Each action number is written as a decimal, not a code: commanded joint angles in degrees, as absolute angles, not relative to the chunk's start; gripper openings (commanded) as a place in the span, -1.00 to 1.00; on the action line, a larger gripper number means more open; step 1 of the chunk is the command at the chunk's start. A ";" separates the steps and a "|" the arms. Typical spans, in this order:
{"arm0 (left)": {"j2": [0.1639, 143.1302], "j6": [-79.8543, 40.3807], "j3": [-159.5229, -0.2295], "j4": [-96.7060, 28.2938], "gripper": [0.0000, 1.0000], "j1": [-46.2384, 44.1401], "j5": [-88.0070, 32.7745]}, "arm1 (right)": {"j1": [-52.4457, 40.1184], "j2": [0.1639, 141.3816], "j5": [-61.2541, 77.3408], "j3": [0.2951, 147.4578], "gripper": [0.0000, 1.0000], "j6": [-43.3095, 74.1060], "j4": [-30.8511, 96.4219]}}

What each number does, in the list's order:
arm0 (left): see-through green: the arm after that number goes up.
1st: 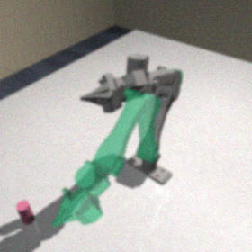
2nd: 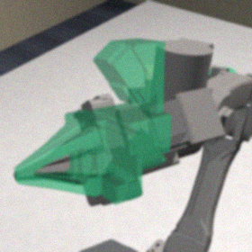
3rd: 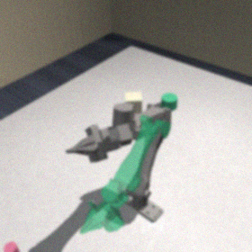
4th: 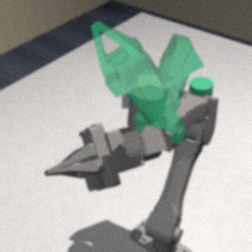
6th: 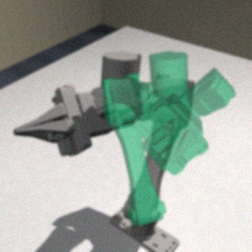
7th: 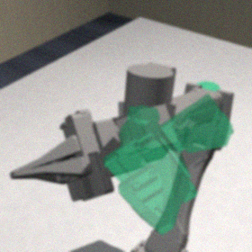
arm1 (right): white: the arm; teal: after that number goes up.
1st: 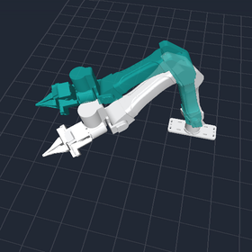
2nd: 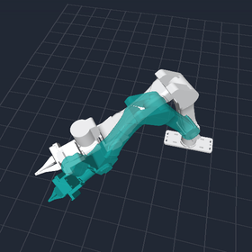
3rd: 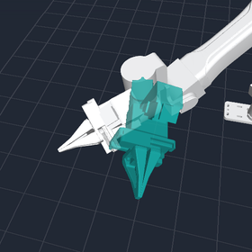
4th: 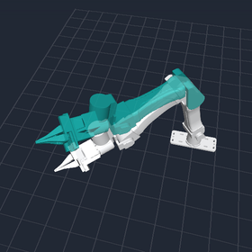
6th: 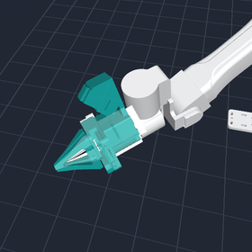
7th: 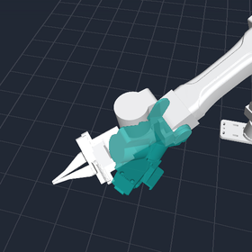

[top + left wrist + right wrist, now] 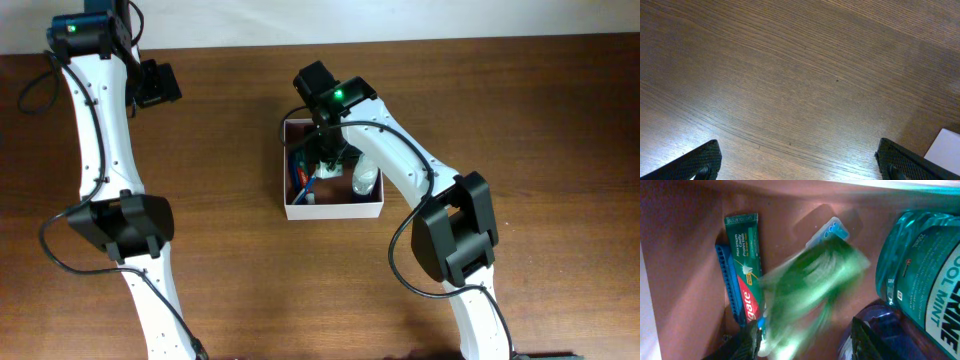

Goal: Pack container

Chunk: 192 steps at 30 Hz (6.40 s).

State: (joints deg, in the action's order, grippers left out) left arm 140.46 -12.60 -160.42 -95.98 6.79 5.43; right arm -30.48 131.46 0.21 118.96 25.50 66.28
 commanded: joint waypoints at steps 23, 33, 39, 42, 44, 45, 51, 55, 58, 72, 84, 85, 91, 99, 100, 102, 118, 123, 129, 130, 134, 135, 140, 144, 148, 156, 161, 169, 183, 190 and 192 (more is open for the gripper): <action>138.30 -11.88 -161.32 -95.88 0.99 6.98 5.85 | -29.17 131.50 -0.71 135.94 0.11 22.96 67.72; 138.30 -11.88 -161.32 -95.88 0.99 6.98 5.85 | -21.65 131.50 -3.68 168.24 0.49 21.45 77.76; 138.30 -11.88 -161.32 -95.88 0.99 6.98 5.85 | -15.25 129.97 -11.33 179.76 0.97 21.45 89.32; 138.30 -11.88 -161.32 -95.85 0.99 6.98 5.85 | -12.75 127.44 -15.40 179.92 0.97 21.50 95.11; 138.30 -11.88 -161.32 -95.85 0.99 6.98 5.85 | -11.79 125.95 -17.12 179.89 0.97 20.97 97.34; 138.30 -11.88 -161.32 -95.88 0.99 6.98 5.85 | -11.49 124.81 -16.62 179.92 0.97 20.32 97.32; 138.30 -11.88 -161.32 -95.88 0.99 6.98 5.85 | -11.60 118.04 -17.65 179.92 0.97 16.69 97.34; 138.30 -11.88 -161.32 -95.88 0.99 6.98 5.85 | -11.49 113.47 -17.65 179.92 0.97 16.67 97.34; 138.30 -11.88 -161.32 -95.88 0.99 6.98 5.85 | -11.49 110.87 -17.65 179.92 0.96 16.67 97.32; 138.30 -11.88 -161.32 -95.88 0.99 6.98 5.85 | -11.49 108.38 -17.67 179.92 0.97 5.61 97.34; 138.30 -11.88 -161.32 -95.85 0.99 6.98 5.85 | -11.49 95.42 -20.45 178.08 0.97 1.67 97.34; 138.30 -11.88 -161.32 -95.85 0.99 6.98 5.87 | -11.49 94.00 -20.49 176.75 0.97 1.67 97.34; 138.30 -11.88 -161.32 -95.88 0.99 6.98 5.85 | -11.49 79.70 -21.04 153.03 0.97 4.10 97.32; 138.30 -11.88 -161.32 -95.85 0.99 6.98 5.85 | -11.49 65.45 -22.17 122.93 0.97 9.85 90.02; 138.30 -11.88 -161.32 -95.88 0.99 6.98 5.87 | -11.49 63.37 -22.85 119.00 0.97 9.82 87.90; 138.30 -11.88 -161.32 -95.88 0.99 6.98 5.85 | -11.49 59.33 -23.24 111.57 0.97 9.23 83.81; 138.30 -11.88 -161.32 -95.85 0.99 6.98 5.85 | -1.30 24.64 -18.33 51.51 0.97 4.67 41.95; 138.30 -11.88 -161.32 -95.88 0.99 6.98 5.87 | -0.25 15.00 -16.67 35.46 0.97 3.20 30.00; 138.30 -11.88 -161.32 -95.88 0.99 6.98 5.85 | -0.25 7.20 -16.49 25.28 0.97 3.20 22.55; 138.30 -11.88 -161.32 -95.85 0.99 6.98 5.85 | -0.25 6.33 -16.49 24.23 0.97 3.18 21.93; 138.30 -11.88 -161.32 -95.88 0.99 6.98 5.87 | 0.30 1.61 -14.61 19.62 0.97 3.18 20.29; 138.30 -11.88 -161.32 -95.88 0.99 6.98 5.87 | 0.84 0.45 -13.76 18.63 0.97 3.18 20.03; 138.30 -11.88 -161.32 -95.88 0.99 6.98 5.87 | 3.73 0.21 -8.43 16.38 0.97 1.08 18.33; 138.30 -11.88 -161.32 -95.85 0.99 6.98 5.85 | 4.25 0.21 -6.20 16.32 0.97 -1.54 18.39; 138.30 -11.88 -161.32 -95.85 0.99 6.98 5.85 | 4.25 0.21 -6.68 16.25 0.97 -1.58 18.59; 138.30 -11.88 -161.32 -95.85 0.99 6.98 5.87 | 4.14 0.21 -6.52 12.10 0.97 -1.69 14.66; 138.30 -11.88 -161.32 -95.88 0.99 6.98 5.85 | 4.14 0.21 -5.50 8.88 0.97 -1.69 11.05; 138.30 -11.88 -161.32 -95.88 0.99 6.98 5.85 | 3.62 0.21 -3.81 4.91 0.97 -1.69 7.01; 138.30 -11.88 -161.32 -95.85 0.99 6.98 5.87 | 1.13 0.19 -3.64 0.32 0.97 -1.69 0.38; 138.30 -11.88 -161.32 -95.88 0.99 6.98 5.87 | 1.13 0.19 -3.62 0.32 0.97 -1.69 4.47; 138.30 -11.88 -161.32 -95.88 0.99 6.98 5.87 | 1.13 0.21 -3.57 0.32 0.97 -1.67 4.29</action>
